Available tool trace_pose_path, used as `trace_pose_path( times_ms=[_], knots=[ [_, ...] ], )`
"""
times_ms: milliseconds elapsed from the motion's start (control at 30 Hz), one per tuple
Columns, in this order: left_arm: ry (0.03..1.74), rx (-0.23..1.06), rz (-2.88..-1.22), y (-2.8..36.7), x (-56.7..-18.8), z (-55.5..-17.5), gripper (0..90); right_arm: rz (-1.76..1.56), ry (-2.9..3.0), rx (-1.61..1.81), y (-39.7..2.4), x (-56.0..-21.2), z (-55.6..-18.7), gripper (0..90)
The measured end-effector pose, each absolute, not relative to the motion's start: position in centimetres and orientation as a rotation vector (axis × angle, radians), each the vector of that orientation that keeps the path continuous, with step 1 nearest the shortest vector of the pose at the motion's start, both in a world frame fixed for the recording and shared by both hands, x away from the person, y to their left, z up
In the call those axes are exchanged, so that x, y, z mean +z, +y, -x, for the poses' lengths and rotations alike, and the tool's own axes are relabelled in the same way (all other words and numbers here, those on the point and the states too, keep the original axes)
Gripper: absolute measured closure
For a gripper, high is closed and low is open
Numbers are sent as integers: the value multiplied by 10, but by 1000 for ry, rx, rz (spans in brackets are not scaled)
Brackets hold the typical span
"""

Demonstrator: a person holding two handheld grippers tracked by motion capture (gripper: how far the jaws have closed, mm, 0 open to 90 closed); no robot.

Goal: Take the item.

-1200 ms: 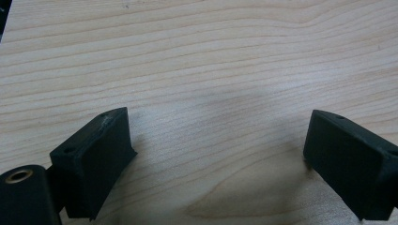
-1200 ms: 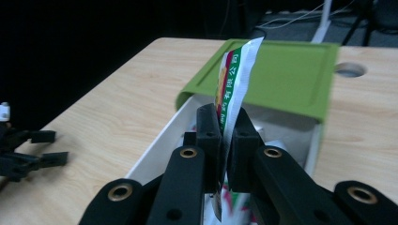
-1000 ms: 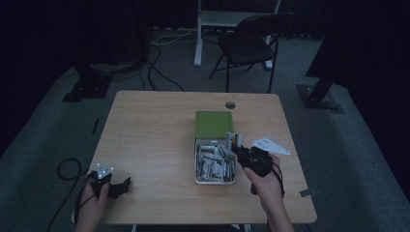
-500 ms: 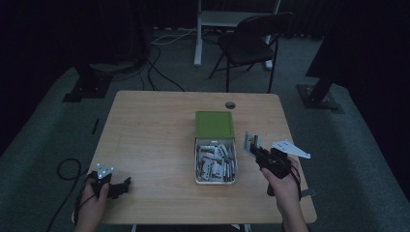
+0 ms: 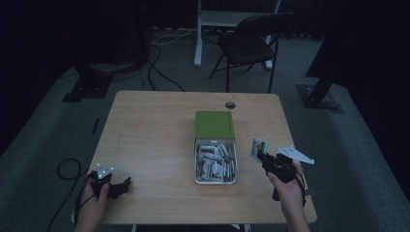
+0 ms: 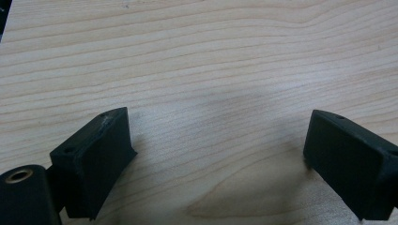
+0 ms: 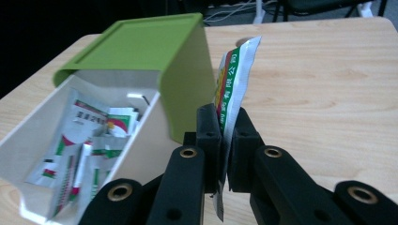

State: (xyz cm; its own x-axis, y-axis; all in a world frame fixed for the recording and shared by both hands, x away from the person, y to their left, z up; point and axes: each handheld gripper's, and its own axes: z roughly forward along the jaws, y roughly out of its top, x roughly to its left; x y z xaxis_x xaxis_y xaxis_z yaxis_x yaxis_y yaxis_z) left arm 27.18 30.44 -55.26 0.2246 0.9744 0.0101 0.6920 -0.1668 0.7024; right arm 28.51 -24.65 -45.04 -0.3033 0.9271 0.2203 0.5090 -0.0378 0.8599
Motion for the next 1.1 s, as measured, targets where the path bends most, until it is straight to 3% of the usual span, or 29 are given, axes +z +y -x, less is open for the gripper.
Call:
trace_pose_path(
  times_ms=[500,1100],
  knots=[
    [1530,639,-1929,304,-553,-272,89,-1635,1852,1251,-265,-499,-289,855],
    [1530,639,-1929,304,-553,-272,89,-1743,1865,1226,-281,-522,-292,853]
  ],
)
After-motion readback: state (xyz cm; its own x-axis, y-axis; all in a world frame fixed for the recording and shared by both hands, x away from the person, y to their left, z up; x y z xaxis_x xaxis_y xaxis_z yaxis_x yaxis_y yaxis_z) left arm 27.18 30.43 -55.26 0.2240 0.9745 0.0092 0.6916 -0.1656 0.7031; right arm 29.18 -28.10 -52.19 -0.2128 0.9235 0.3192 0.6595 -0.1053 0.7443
